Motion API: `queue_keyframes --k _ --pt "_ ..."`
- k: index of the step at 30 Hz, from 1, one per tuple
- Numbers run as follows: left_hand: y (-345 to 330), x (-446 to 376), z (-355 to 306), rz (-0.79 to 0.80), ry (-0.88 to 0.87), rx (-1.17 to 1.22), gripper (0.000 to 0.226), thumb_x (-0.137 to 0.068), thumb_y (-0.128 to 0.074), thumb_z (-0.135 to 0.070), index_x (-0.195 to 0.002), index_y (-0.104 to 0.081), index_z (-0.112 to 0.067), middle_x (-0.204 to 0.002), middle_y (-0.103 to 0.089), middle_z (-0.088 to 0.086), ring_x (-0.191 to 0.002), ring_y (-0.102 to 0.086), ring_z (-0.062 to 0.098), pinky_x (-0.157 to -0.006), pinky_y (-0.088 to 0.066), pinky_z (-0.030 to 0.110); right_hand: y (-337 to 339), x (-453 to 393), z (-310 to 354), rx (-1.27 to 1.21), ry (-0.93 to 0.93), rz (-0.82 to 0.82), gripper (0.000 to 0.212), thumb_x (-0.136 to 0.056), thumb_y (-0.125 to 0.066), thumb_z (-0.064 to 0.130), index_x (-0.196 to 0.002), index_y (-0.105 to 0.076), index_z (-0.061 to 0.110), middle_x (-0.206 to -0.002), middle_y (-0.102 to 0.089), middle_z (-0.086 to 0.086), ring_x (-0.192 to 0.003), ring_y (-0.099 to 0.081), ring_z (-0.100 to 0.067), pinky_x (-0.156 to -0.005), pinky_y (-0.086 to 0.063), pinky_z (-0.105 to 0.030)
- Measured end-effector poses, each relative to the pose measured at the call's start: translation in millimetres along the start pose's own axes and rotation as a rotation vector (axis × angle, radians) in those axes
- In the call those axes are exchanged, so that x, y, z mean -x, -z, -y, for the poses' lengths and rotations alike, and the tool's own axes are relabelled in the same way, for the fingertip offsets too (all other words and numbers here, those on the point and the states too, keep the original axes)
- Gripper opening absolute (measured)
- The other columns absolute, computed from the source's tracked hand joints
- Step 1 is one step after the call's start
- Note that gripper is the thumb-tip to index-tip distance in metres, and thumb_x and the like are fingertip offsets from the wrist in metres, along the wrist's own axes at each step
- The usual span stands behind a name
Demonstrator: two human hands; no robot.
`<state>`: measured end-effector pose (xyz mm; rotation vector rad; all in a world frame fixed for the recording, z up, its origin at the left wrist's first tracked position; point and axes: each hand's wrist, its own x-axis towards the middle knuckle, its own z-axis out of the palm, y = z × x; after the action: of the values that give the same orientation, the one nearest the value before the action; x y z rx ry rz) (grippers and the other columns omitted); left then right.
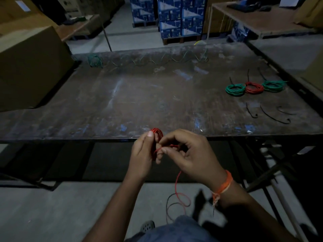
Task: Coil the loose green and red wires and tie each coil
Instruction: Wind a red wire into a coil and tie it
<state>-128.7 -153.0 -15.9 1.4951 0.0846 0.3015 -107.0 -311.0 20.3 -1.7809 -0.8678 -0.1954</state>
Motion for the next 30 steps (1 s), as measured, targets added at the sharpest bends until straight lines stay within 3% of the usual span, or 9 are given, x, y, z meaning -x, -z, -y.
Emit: queue_keyframes --k 3,5,9,13,17,22,27,30 --pt "1.5 -0.8 2.0 -0.005 0.034 0.039 0.041 -0.109 -0.036 -0.022 -0.078 -0.046 0.002 -0.056 -0.037 0.002 -0.05 -0.032 0.011 -0.048 -0.022 0.027 -3.0 -4.9 -3.3 0.005 -0.026 -0.049 0.013 -0.085 -0.077 0.005 -0.095 -0.074 0.013 -0.09 -0.071 0.008 -0.085 -0.068 -0.008 -0.073 -0.045 -0.011" --pt "3.7 -1.4 1.8 0.02 0.051 0.069 0.035 -0.105 -0.041 -0.029 -0.079 -0.05 -0.008 -0.059 -0.037 0.001 -0.053 -0.03 0.013 -0.053 -0.016 0.034 -2.9 -9.3 -6.6 -0.01 -0.033 -0.076 0.012 -0.086 -0.077 0.004 -0.093 -0.074 0.013 -0.089 -0.07 0.008 -0.085 -0.068 -0.01 -0.072 -0.049 -0.018" --pt "4.3 -1.2 -3.4 0.035 0.052 0.026 0.036 -0.1 -0.042 -0.036 -0.07 -0.059 -0.024 -0.063 -0.04 0.007 -0.06 -0.03 0.017 -0.053 -0.023 0.029 -3.2 -19.1 -15.4 -0.025 -0.046 -0.134 0.012 -0.087 -0.076 0.002 -0.093 -0.073 0.012 -0.088 -0.068 0.006 -0.085 -0.067 -0.014 -0.073 -0.055 -0.035" --pt "2.4 -2.3 -10.1 0.136 0.088 0.046 0.039 -0.099 -0.041 -0.041 -0.07 -0.056 -0.021 -0.053 -0.036 0.001 -0.047 -0.028 0.013 -0.047 -0.019 0.022 -5.4 -27.2 -25.4 -0.019 -0.039 -0.136 0.01 -0.089 -0.074 0.004 -0.096 -0.073 0.012 -0.092 -0.068 0.004 -0.091 -0.067 -0.015 -0.078 -0.056 -0.039" --pt "3.1 -6.2 -14.8 0.237 0.12 0.175 0.036 -0.098 -0.042 -0.036 -0.073 -0.057 -0.016 -0.048 -0.033 -0.006 -0.043 -0.026 0.007 -0.043 -0.024 0.017 -6.5 -31.7 -37.5 0.048 0.002 -0.118 0.011 -0.095 -0.069 0.011 -0.105 -0.074 0.011 -0.099 -0.066 0.002 -0.096 -0.064 -0.011 -0.082 -0.053 -0.031" --pt "2.5 -13.6 -13.0 0.199 0.194 0.396 0.036 -0.097 -0.042 -0.038 -0.075 -0.056 -0.014 -0.049 -0.025 -0.007 -0.04 -0.019 0.006 -0.04 -0.02 0.017 -14.8 -28.6 -52.5 0.088 -0.076 -0.019 0.035 -0.107 -0.042 0.035 -0.11 -0.071 0.016 -0.1 -0.065 0.003 -0.099 -0.061 -0.015 -0.086 -0.049 -0.041" --pt "2.6 -23.2 -10.1 0.222 0.284 0.658 0.037 -0.1 -0.04 -0.037 -0.073 -0.056 -0.017 -0.046 -0.029 -0.013 -0.035 -0.022 0.002 -0.035 -0.023 0.017 -22.4 -26.8 -59.6 0.102 -0.11 -0.078 0.026 -0.106 -0.045 0.028 -0.11 -0.067 0.017 -0.087 -0.064 0.009 -0.087 -0.062 -0.015 -0.076 -0.049 -0.044" --pt "1.0 -27.4 -11.0 0.238 0.365 0.753 0.038 -0.1 -0.036 -0.035 -0.072 -0.054 -0.017 -0.043 -0.03 -0.013 -0.036 -0.014 0.004 -0.036 -0.019 0.018 -24.1 -28.4 -64.2 0.158 -0.103 -0.111 0.025 -0.106 -0.044 0.026 -0.105 -0.067 0.016 -0.081 -0.061 0.008 -0.081 -0.06 -0.015 -0.072 -0.049 -0.042"
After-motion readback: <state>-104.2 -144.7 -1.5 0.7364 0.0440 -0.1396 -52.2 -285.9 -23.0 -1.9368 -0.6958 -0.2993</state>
